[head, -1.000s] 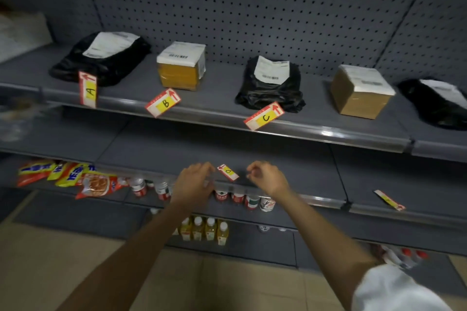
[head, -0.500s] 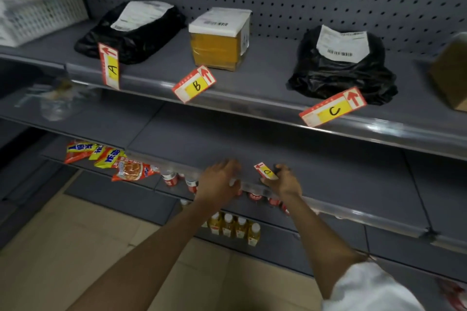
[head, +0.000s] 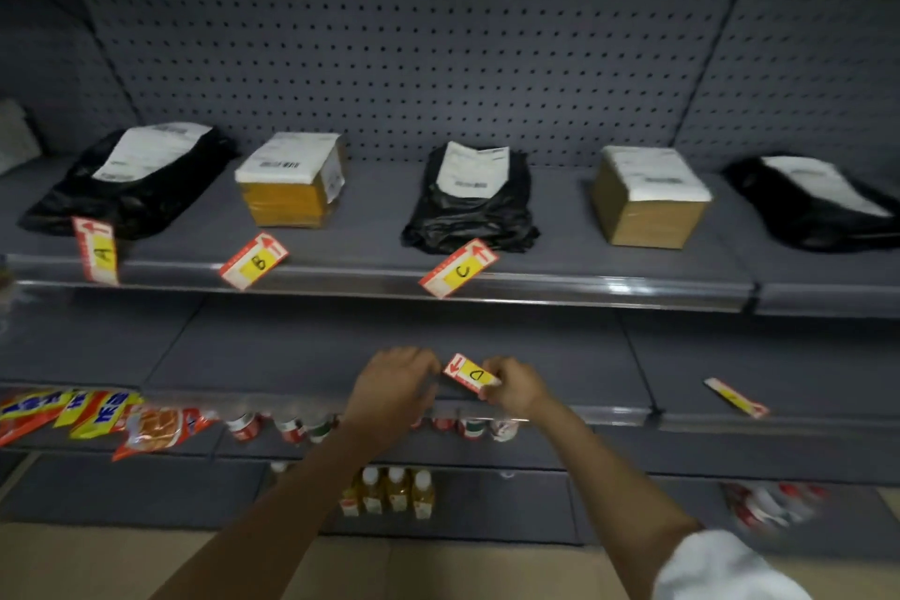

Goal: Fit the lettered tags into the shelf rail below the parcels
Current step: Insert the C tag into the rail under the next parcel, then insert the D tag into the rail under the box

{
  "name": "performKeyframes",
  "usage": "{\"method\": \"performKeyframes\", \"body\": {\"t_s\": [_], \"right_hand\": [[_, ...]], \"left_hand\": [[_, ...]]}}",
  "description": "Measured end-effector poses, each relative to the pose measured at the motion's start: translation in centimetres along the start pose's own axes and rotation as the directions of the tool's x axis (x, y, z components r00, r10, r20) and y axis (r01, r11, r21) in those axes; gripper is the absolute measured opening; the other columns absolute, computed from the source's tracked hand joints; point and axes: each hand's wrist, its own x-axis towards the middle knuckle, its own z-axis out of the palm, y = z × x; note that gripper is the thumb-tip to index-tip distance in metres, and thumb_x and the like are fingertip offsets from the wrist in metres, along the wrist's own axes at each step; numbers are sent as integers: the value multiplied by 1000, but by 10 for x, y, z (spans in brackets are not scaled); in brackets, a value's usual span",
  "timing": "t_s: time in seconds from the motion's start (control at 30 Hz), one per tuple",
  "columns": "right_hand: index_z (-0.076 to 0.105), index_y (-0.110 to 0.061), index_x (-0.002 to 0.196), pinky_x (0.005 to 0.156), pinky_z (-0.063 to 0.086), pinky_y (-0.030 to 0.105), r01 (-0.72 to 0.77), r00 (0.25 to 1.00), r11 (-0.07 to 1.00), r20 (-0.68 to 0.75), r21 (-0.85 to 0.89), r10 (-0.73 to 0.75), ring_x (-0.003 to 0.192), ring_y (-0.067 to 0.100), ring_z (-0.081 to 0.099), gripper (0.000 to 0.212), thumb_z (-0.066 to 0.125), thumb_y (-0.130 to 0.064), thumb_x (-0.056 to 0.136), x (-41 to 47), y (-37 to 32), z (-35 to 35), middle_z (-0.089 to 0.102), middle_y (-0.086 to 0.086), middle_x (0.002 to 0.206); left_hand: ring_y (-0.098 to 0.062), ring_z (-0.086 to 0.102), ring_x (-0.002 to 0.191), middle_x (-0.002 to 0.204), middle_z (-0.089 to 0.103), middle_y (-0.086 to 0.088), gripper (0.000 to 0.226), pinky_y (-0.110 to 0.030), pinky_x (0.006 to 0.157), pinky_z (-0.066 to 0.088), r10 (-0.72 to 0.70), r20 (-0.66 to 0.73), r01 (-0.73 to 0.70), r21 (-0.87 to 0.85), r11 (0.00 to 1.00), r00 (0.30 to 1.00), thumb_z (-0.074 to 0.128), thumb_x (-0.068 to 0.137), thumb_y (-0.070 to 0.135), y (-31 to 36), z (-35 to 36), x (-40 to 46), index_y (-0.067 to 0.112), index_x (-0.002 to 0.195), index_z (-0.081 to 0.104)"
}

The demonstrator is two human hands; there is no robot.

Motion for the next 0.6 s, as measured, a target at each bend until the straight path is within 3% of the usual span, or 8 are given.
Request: {"method": "performKeyframes", "body": {"t_s": [0.13, 0.23, 0.37, 0.4, 0.5, 0.6], "right_hand": [[66, -20, 85, 73, 48, 31, -7, 994, 1000, 108, 5, 6, 76, 17, 58, 15, 75, -20, 73, -49, 36, -55, 65, 2, 82], [69, -17, 88, 70, 48, 27, 7, 990, 999, 144, -33, -2, 72, 16, 60, 15, 75, -19, 74, -90, 61, -98, 66, 2, 79], [62, -17, 92, 60, 43, 13, 93, 995, 993, -31, 67, -91, 69, 10, 56, 20, 70, -5, 78, -133, 82, -160, 63, -3, 79], [58, -18, 92, 65, 44, 14, 123, 988, 987, -105, 101, -112, 72, 9, 57, 24, 69, -2, 78, -140, 84, -174, 63, -3, 82], [55, -20, 88, 81, 48, 34, 210, 957, 952, -244, 223, -154, 87, 21, 64, 25, 66, 1, 80, -153, 86, -204, 67, 9, 95], [59, -25, 81, 79, 48, 29, 266, 930, 909, -334, 322, -155, 84, 19, 66, 16, 66, -11, 84, -153, 79, -216, 70, 12, 94]], "left_hand": [[-25, 54, 87, 89, 59, -3, 14, -37, 77, 39, 63, -89, -66, -23, 998, 994, 58, 84, 27, 63, 1, 18, 19, 95, 55], [-24, 54, 85, 87, 59, -3, 14, -38, 76, 41, 70, -149, -78, -45, 996, 986, 59, 83, 26, 106, 1, 27, 19, 95, 56], [-26, 56, 88, 90, 61, -4, 14, -39, 78, 43, 29, -225, -41, -50, 998, 974, 61, 82, 22, 151, -3, 43, 17, 95, 57], [-26, 56, 87, 90, 61, -5, 15, -39, 77, 44, 22, -251, -38, -60, 997, 968, 62, 82, 21, 160, -4, 47, 16, 95, 58], [-26, 56, 89, 93, 61, -5, 19, -39, 78, 44, 43, -269, -56, -39, 998, 962, 64, 81, 23, 186, -5, 59, 16, 97, 57], [-25, 55, 94, 98, 62, -5, 24, -38, 81, 42, 64, -256, -69, -11, 998, 964, 66, 80, 26, 202, -7, 72, 17, 100, 56]]}}
